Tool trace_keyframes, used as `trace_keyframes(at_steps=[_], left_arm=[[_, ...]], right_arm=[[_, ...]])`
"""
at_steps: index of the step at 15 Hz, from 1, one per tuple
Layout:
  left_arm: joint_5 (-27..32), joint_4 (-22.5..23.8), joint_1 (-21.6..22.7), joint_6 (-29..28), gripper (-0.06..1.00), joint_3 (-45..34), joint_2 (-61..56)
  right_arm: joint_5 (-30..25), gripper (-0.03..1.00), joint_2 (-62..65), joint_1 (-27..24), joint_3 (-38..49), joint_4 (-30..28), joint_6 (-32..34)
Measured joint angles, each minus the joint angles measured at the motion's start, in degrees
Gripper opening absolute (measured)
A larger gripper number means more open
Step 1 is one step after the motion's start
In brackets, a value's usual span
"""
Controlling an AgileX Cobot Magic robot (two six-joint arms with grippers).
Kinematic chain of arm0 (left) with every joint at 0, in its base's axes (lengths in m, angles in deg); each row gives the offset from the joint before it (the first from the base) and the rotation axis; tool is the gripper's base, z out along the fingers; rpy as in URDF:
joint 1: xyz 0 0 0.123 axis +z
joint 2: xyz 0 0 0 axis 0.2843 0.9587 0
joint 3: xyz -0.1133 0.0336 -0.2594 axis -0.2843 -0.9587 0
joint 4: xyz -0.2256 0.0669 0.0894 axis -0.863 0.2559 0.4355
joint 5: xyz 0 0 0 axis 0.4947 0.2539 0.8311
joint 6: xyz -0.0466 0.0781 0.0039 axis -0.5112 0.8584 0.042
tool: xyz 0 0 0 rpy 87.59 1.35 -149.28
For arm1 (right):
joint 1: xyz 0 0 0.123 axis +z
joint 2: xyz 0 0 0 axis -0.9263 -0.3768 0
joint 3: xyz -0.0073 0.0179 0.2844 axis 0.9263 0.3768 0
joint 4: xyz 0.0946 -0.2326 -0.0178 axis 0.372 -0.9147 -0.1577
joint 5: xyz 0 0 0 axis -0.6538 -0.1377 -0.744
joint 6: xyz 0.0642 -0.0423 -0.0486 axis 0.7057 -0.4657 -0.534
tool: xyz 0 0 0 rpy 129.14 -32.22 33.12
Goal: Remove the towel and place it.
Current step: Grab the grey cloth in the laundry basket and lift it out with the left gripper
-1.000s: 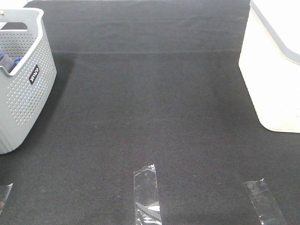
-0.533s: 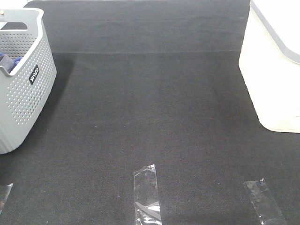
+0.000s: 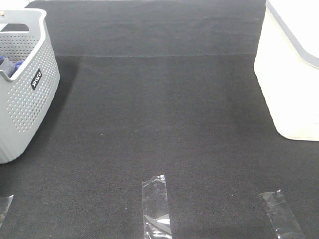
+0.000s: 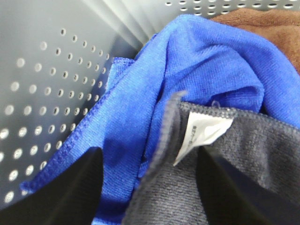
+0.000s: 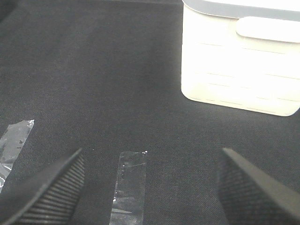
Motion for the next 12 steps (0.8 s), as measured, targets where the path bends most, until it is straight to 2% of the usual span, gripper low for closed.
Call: trace_keyframes(at_steps=[1, 3, 9, 12], left_arm=[[0.0, 0.0, 0.0, 0.0, 0.54, 0.0, 0.0], [-0.06, 0.0, 0.0, 0.0, 0.44, 0.0, 0.23], [-1.32, -0.11, 0.0, 0.17, 0.01, 0.17, 0.23], [-1.43, -0.23, 0.0, 0.97, 0.0, 0.17, 0.23]], right_arm=[[0.0, 0.73, 0.0, 0.0, 0.0, 0.0, 0.0], [0.0, 0.73, 0.0, 0.0, 0.0, 0.0, 0.0], [0.0, 0.73, 0.0, 0.0, 0.0, 0.0, 0.0], [0.0, 0.73, 0.0, 0.0, 0.0, 0.0, 0.0]])
